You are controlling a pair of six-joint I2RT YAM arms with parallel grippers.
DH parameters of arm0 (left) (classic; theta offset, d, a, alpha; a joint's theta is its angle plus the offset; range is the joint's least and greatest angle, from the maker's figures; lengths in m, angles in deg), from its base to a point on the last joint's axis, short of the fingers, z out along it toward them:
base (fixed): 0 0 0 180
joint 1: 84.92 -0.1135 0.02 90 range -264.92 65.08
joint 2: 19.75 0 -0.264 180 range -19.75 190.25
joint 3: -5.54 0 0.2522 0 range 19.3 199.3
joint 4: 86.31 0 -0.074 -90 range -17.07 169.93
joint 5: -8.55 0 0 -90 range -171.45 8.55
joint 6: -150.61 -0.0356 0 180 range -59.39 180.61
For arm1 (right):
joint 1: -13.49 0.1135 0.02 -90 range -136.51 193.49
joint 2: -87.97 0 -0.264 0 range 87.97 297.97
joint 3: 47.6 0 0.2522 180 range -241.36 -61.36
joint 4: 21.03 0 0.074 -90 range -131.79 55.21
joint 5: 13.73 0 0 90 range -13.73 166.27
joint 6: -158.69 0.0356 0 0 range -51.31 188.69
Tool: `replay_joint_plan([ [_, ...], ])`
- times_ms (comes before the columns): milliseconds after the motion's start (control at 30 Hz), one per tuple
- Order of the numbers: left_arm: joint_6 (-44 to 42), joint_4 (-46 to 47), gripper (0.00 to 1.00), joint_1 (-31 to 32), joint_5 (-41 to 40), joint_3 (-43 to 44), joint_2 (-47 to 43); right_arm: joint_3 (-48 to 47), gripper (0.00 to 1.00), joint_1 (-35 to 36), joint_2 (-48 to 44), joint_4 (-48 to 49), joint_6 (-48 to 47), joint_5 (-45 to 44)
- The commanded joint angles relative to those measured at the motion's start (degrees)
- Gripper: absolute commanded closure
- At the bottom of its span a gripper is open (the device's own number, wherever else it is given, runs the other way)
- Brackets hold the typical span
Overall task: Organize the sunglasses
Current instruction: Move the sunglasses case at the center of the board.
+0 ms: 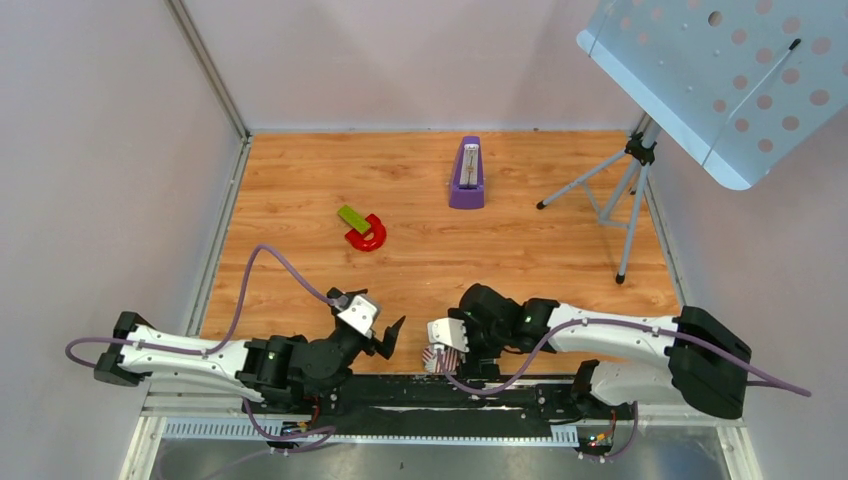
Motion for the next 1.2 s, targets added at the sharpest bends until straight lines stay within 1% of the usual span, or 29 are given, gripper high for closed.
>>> replay_joint_plan([
  [0,-0.65,0.31,0.07,-0.25,-3.20,-1.28,-2.12,-0.67,0.14,1.48,1.52,2.97,2.10,-3.72],
  [67,-1.63,0.00,0.06,-0.26,-3.36,-1.36,-2.96,-1.63,0.22,1.02,1.85,3.30,1.58,-4.87],
  [133,-2.23,-0.12,0.06,-0.26,-3.33,-1.45,-3.88,-2.82,0.26,-0.94,2.10,3.37,1.38,-4.91],
  [233,-2.76,0.27,0.06,-0.26,-3.22,-1.84,-4.75,-4.21,0.31,-6.65,2.73,3.22,-0.01,-1.99],
  [300,-3.09,0.48,0.06,-0.34,-2.98,-1.89,-4.66,-4.26,0.34,-10.66,2.76,3.67,-2.84,-0.03],
  [433,-2.33,0.95,0.06,-0.44,-2.38,-1.61,-3.34,-3.01,0.38,-18.47,2.33,5.87,-8.16,1.40],
  [533,-1.71,2.25,0.05,-1.01,-2.03,-1.92,-1.43,-2.15,0.39,-21.74,1.80,6.38,-9.78,1.97],
  [567,-0.90,2.87,0.05,-1.67,-1.84,-2.16,-0.59,-1.73,0.37,-22.72,1.43,7.00,-9.59,2.17],
  [600,0.08,3.10,0.05,-2.84,-0.91,-2.36,0.40,-1.40,0.31,-23.61,0.92,7.47,-9.37,2.47],
  [667,2.73,3.09,0.05,-6.29,3.32,-1.61,2.91,-1.61,0.14,-24.19,-0.64,5.75,-8.78,2.61],
  [767,7.37,-0.19,0.05,-12.37,8.58,2.39,9.73,-5.89,0.04,-24.45,-3.74,-2.32,-7.21,2.63],
  [867,10.55,-4.61,0.05,-20.43,15.13,8.23,17.02,-12.84,0.00,-26.83,-7.23,-9.22,-2.53,0.75],
  [933,10.82,-6.54,0.05,-27.93,22.66,12.42,21.08,-17.86,0.00,-29.96,-8.82,-12.00,0.93,0.25],
  [1000,9.31,-7.78,0.05,-34.13,28.61,16.51,24.30,-21.62,0.00,-34.00,-9.52,-14.35,4.76,0.21],
  [1067,6.85,-8.18,0.04,-38.05,31.30,19.93,26.49,-24.82,0.00,-37.95,-9.22,-17.31,6.23,1.47],
  [1167,4.39,-10.18,0.03,-44.13,36.59,24.93,29.40,-27.76,0.00,-40.82,-8.96,-19.98,7.72,0.92],
])
